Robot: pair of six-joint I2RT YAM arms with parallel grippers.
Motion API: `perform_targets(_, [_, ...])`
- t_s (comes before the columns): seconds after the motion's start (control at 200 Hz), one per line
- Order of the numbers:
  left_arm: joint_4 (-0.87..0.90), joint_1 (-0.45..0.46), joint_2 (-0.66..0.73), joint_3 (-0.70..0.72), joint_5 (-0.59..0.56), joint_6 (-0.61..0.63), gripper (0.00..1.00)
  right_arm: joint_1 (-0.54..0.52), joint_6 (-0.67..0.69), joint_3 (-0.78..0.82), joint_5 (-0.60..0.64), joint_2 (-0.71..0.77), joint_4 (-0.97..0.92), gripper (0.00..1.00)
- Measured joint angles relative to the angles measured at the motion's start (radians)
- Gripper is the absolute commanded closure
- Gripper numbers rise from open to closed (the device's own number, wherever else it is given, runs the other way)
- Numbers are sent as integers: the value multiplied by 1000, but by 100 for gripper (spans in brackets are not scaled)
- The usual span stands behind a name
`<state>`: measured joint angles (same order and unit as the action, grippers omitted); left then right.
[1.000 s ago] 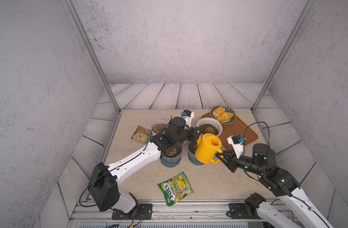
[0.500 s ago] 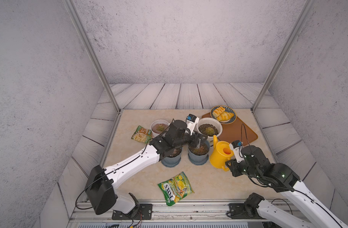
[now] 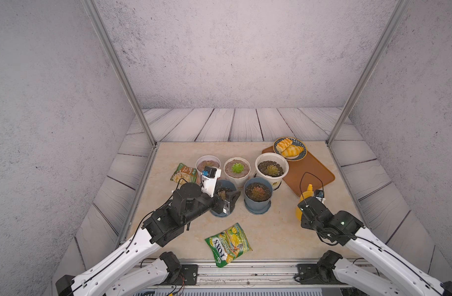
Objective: Water the succulent around the soil edge
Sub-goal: Place the watering can at the center of the board.
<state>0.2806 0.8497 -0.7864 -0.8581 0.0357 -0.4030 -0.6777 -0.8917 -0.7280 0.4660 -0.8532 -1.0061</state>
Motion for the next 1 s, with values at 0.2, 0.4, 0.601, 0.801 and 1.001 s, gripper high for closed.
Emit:
perform_targets(0.2, [48, 2, 109, 39, -37, -27, 2, 0, -119, 3, -24, -113, 113, 100])
perform_targets(0.4, [58, 2, 128, 87, -66, -37, 2, 0, -198, 26, -65, -206, 238, 100])
perform_targets(0.601, [68, 2, 152, 133, -84, -42, 2, -18, -240, 18, -82, -293, 327, 73])
perform_targets(0.801, [55, 2, 144, 138, -84, -42, 2, -67, -265, -9, -158, -328, 342, 61])
perform_targets(1.001, [-9, 2, 104, 177, -42, -42, 2, -100, -261, -40, -204, -283, 328, 54])
